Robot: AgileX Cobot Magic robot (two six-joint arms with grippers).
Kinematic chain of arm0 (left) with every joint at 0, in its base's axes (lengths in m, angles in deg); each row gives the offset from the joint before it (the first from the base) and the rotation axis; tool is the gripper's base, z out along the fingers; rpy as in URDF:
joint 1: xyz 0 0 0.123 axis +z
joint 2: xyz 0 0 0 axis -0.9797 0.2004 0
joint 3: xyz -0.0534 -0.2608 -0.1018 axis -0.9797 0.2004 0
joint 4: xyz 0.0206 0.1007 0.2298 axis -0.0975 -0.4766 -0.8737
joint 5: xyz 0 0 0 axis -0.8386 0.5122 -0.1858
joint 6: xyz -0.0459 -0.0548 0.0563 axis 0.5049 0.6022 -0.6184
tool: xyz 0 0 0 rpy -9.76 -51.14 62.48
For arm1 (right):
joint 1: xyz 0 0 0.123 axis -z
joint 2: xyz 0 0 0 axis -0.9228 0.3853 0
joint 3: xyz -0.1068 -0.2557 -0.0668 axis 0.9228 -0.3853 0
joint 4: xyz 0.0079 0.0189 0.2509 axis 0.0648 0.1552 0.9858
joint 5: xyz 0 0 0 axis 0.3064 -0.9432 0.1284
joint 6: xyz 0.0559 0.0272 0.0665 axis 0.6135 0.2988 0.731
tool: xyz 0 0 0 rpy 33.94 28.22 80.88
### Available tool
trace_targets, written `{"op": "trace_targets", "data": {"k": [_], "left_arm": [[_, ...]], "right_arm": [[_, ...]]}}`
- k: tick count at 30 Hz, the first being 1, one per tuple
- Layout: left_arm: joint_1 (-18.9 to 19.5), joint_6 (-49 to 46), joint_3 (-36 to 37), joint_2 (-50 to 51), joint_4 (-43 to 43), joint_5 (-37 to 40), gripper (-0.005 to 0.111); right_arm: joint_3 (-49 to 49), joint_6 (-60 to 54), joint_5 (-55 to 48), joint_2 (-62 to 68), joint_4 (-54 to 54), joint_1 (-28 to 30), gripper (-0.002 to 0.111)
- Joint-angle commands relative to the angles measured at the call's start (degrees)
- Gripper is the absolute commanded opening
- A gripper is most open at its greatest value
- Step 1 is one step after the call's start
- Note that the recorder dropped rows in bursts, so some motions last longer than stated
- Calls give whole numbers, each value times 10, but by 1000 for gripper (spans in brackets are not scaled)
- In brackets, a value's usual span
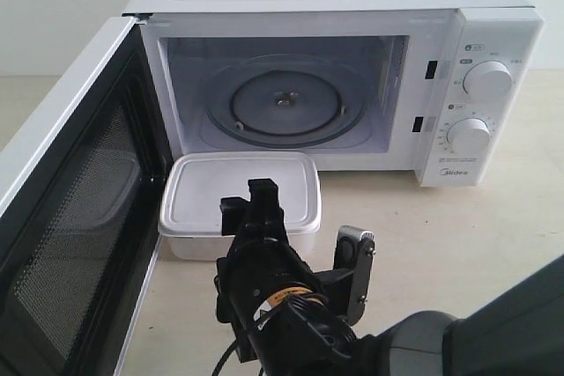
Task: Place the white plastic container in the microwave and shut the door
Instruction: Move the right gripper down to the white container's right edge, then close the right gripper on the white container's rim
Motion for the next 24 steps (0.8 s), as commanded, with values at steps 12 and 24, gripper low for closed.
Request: {"op": "trace_targets", "data": {"k": [12, 24], "left_arm": [[-3, -2, 2, -2, 4, -1, 4], [-3, -2, 2, -2, 4, -1, 4]], "right_arm": [[15, -61, -33, 1, 31, 17, 62], [55, -68, -32, 41, 55, 18, 54]]}}
